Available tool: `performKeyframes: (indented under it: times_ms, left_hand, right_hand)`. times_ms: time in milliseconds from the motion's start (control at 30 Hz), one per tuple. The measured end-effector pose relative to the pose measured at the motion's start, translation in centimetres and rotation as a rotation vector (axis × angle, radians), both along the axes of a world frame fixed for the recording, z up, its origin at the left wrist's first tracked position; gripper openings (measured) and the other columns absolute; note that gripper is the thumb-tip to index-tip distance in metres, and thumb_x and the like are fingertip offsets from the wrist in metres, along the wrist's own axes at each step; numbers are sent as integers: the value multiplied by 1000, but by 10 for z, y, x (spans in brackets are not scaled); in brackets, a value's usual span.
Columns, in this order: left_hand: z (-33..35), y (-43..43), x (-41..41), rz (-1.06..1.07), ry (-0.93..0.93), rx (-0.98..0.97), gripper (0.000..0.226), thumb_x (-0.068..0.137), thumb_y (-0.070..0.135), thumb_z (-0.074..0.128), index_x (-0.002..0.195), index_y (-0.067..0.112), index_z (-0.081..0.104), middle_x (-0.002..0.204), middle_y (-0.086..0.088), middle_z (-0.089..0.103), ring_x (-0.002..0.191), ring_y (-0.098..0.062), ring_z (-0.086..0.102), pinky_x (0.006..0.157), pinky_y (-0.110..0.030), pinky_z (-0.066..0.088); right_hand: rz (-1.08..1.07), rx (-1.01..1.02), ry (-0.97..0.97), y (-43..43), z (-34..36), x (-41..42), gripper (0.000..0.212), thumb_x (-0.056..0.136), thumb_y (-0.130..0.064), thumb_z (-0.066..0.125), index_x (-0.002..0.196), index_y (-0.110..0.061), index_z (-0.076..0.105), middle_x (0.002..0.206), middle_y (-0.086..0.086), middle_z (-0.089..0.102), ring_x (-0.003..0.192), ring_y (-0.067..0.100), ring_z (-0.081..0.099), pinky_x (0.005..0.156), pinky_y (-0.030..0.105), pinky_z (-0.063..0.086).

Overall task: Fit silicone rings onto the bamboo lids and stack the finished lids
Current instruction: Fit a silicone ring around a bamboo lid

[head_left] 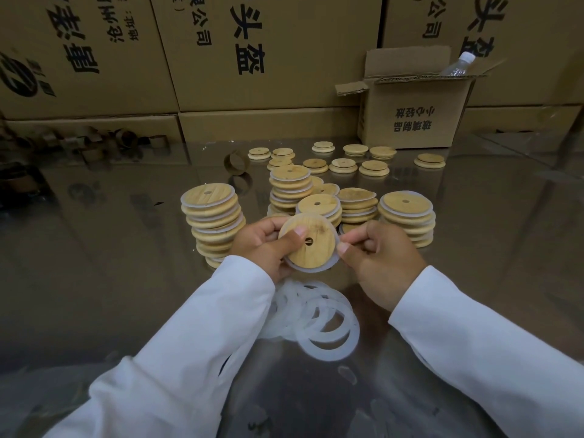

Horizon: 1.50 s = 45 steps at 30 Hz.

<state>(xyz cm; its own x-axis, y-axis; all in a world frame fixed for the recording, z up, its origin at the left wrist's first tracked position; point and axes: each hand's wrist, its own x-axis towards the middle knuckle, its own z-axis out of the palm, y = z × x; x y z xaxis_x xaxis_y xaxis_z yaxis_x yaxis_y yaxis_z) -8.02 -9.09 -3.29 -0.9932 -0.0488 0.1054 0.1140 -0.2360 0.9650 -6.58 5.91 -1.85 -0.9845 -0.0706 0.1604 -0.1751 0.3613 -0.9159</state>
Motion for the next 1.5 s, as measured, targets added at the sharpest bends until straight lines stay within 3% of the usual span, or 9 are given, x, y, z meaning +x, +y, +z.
performKeyframes:
  times_ms: [367,567,667,767,867,1033,1233,1367,1500]
  left_hand:
    - [1,-1,1,-30,47,-24,13,85,-1,53,84,9,62,64,3,71,61,-9,67,54,-22,55]
    - [4,-1,0,-74,-61,117,11,85,0,51,87,3,61,70,-7,69,67,-18,67,60,-28,58]
    - [6,-1,0,-90,-104,200,12,84,0,50,90,-1,61,79,-13,68,76,-23,65,65,-32,57]
    - [7,-1,0,-99,-118,281,12,82,1,51,89,-1,61,73,-11,71,70,-21,69,63,-32,58]
    - [8,1,1,-99,-119,306,12,84,0,49,87,-1,61,70,-10,71,67,-19,70,61,-30,58]
    - [9,3,3,-116,-156,340,15,86,0,48,91,-5,61,84,-17,68,82,-27,64,68,-34,57]
    - [12,2,6,-154,-200,363,21,77,4,52,94,-7,60,90,-19,67,85,-28,64,70,-36,56]
    - [13,2,8,-184,-203,394,34,68,6,55,98,-9,59,90,-20,68,82,-28,66,67,-34,58]
    - [13,2,6,-156,-186,353,24,87,2,45,106,-10,55,99,-21,63,91,-29,61,74,-34,54]
  right_hand:
    - [52,-214,-105,4,1,-3,21,84,-8,63,71,-24,62,62,-5,64,51,-4,59,58,13,43]
    - [72,-327,-132,5,2,-4,23,82,-4,65,67,-22,67,65,0,68,63,10,62,72,25,49]
    - [74,-410,-168,6,4,-4,15,80,-8,67,71,-20,69,66,0,70,62,10,65,73,26,51]
    - [56,-517,-244,6,5,-4,4,81,-16,66,79,-19,69,64,-1,69,61,10,65,67,25,51]
    - [68,-507,-287,5,4,-4,5,81,-21,66,83,-18,70,67,0,68,61,12,62,64,24,47]
    - [141,-504,-300,4,1,-4,10,81,-22,64,86,-17,71,74,2,69,61,10,62,65,23,47]
    - [162,-530,-279,3,-1,-4,9,80,-18,63,84,-16,71,73,2,70,60,9,63,67,24,51]
    - [139,-520,-229,0,-1,-2,7,81,-19,64,79,-17,71,73,5,70,61,13,61,80,34,51]
    - [133,-457,-203,0,-2,-2,10,80,-26,64,82,-18,70,74,5,70,62,14,61,88,44,48]
